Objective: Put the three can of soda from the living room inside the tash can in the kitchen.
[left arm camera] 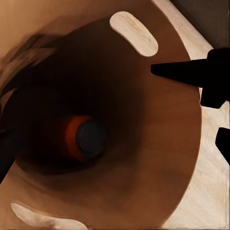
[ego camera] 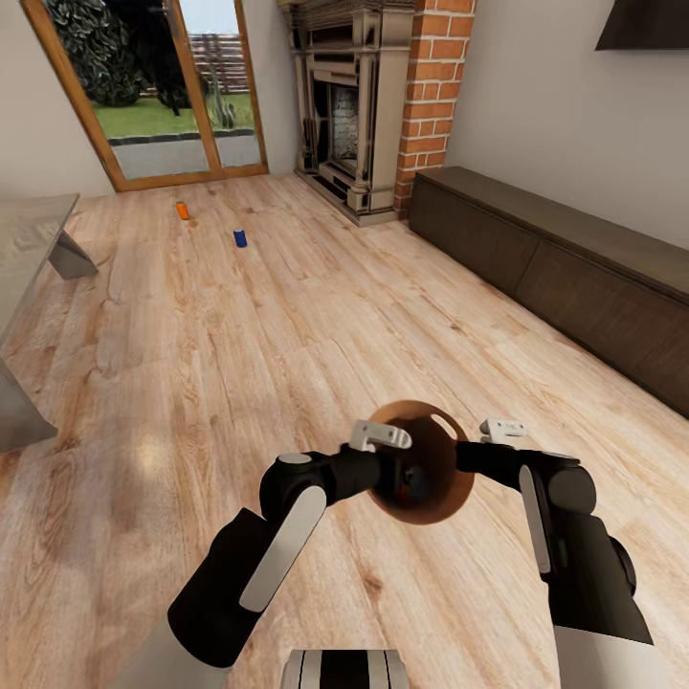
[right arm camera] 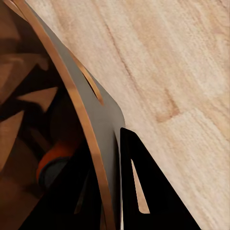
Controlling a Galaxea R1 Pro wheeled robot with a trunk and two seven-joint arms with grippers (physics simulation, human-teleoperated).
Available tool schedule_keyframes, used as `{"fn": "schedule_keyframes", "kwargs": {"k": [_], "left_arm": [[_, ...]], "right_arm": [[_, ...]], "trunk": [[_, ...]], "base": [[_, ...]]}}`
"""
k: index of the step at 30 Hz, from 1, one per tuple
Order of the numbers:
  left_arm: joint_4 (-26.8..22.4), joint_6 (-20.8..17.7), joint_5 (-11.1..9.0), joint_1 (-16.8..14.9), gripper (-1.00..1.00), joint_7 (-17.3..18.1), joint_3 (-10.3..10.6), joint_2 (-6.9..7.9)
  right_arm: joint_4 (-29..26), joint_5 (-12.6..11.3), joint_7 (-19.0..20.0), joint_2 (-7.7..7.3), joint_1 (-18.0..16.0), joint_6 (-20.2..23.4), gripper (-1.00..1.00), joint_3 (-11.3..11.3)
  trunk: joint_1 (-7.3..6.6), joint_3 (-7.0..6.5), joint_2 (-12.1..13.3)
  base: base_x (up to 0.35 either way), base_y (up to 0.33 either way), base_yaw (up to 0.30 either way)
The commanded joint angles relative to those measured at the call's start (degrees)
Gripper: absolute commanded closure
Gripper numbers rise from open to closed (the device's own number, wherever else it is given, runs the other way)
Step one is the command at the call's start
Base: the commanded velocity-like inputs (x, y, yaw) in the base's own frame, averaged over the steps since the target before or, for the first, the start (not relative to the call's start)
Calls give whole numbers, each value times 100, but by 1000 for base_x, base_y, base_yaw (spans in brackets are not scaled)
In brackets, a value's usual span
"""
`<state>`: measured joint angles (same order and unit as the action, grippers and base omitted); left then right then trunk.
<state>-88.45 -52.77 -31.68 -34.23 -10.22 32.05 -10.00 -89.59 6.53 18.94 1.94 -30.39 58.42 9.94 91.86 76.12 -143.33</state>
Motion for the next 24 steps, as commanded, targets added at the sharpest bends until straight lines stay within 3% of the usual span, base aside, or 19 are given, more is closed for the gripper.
{"fn": "schedule_keyframes", "kwargs": {"k": [1,12,18,22,24], "left_arm": [[-2,-15,-4,2,-100,46,1,0],[-6,-257,-16,4,-100,201,-9,0],[-6,-440,-22,4,-100,712,-85,0],[-6,-638,-23,6,-100,1024,-391,0],[-6,-680,-26,9,-100,1185,-530,79]], "right_arm": [[-3,-134,40,0,-2,15,100,0],[-4,-130,40,-8,-2,19,100,0],[-5,-128,40,-12,-2,20,100,1],[-6,-132,40,-17,-2,21,100,7],[-6,-131,40,-18,-2,21,100,8]], "trunk": [[-1,-1,0],[-1,-1,0],[-1,-1,0],[-1,-1,0],[-1,-1,0]], "base": [[0,0,0],[0,0,0],[0,0,0],[0,0,0],[0,0,0]]}}
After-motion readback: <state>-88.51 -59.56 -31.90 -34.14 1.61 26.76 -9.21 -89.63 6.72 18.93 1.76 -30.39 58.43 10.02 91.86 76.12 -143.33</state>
